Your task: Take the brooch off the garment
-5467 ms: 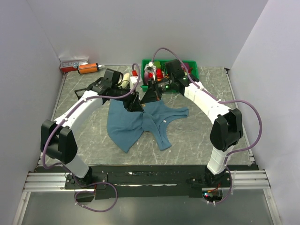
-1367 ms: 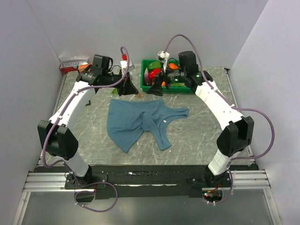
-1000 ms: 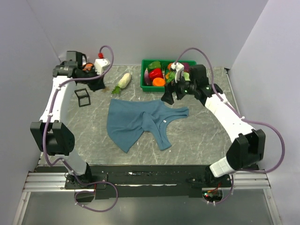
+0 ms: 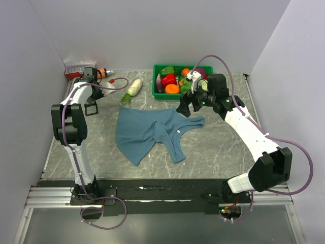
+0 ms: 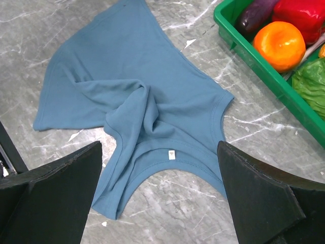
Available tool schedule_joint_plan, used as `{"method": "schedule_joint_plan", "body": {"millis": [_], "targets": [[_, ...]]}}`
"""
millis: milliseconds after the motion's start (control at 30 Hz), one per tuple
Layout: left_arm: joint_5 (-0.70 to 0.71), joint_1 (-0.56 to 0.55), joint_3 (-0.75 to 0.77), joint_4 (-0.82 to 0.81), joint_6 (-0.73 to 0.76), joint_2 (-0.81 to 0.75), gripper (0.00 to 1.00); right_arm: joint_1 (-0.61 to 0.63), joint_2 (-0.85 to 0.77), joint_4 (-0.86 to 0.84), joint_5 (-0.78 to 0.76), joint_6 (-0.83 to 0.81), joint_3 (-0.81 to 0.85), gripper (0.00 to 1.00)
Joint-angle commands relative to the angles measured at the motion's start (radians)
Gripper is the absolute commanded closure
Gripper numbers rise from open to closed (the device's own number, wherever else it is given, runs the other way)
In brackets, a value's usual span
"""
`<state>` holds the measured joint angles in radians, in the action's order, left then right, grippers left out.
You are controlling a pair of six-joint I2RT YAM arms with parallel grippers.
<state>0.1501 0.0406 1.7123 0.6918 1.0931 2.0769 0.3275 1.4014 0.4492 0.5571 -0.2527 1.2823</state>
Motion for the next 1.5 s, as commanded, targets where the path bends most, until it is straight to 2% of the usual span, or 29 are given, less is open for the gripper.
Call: {"method": "schedule_joint_plan", "body": {"millis": [0, 1467], "targets": [[0.039, 0.005, 0.010, -0.040, 0.030, 0.011, 0.99, 0.004, -0.010, -0.035, 0.003, -0.014, 0.002, 0.00], [0.031, 0.004, 0.003, -0.041, -0.001, 0.084, 0.99, 0.004, 0.056, -0.018, 0.007, -0.030, 0.040, 0.00]]}}
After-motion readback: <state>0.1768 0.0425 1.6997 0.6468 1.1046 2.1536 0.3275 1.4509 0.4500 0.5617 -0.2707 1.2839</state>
